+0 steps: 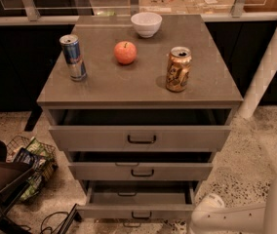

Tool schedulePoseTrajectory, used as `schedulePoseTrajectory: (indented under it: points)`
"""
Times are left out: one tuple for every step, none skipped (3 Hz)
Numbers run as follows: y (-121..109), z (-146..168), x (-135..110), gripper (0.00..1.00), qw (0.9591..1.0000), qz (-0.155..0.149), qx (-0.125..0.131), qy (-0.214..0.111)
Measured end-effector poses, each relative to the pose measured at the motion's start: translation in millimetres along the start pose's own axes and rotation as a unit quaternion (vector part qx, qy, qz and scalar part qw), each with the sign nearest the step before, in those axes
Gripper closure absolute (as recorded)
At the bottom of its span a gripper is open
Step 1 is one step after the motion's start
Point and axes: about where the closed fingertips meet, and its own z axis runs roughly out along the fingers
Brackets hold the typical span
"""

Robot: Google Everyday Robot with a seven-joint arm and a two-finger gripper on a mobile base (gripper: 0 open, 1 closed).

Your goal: Close bottom drawer

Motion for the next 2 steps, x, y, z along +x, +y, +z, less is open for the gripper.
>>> schedulePoseTrajectory:
  points:
    - [5.0, 41.2, -17.0, 1.0, 0.9984, -0.021, -0.018, -0.049]
    - [6.2, 71.0, -45.1, 1.0, 0.9943, -0.072, -0.012, -0.077]
